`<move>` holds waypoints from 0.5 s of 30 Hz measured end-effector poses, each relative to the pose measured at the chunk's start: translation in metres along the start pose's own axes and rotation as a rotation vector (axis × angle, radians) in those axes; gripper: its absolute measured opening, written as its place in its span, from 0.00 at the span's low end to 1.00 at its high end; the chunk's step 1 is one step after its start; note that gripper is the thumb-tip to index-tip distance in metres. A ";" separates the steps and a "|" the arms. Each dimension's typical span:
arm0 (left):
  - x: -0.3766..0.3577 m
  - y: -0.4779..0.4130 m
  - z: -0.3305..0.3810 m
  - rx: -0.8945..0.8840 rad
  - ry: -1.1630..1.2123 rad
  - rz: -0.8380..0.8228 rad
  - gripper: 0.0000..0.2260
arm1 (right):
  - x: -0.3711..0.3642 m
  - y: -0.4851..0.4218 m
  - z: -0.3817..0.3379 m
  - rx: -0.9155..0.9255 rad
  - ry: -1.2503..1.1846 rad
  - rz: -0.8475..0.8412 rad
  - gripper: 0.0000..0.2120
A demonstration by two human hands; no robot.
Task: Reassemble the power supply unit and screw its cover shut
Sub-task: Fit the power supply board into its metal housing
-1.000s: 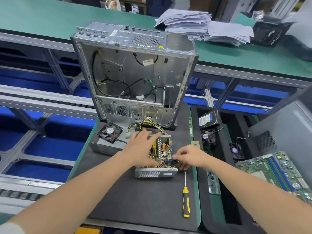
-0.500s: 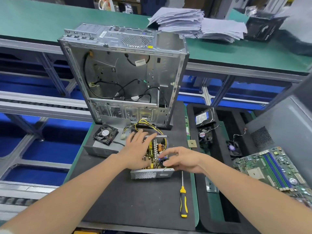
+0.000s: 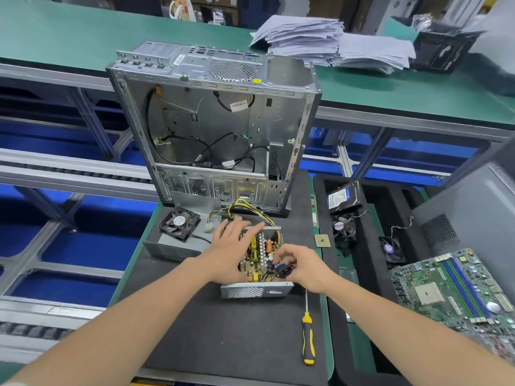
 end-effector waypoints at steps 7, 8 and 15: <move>0.000 -0.001 -0.002 0.002 -0.034 0.004 0.58 | -0.001 0.001 -0.009 0.111 0.246 -0.123 0.25; 0.000 0.000 -0.002 0.004 -0.049 0.015 0.59 | 0.001 0.002 -0.008 0.104 0.234 -0.145 0.25; 0.001 0.001 -0.002 0.041 -0.095 0.037 0.61 | 0.016 0.009 0.018 -0.003 -0.085 -0.141 0.17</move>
Point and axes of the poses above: each hand's wrist, its own y-axis away from the middle knuckle, its own x-axis out of the back of the hand, z = x × y, the point moved 7 cm from there along -y, towards the middle knuckle, and after that the axes turned 10 degrees about y, right-handed, at the moved point
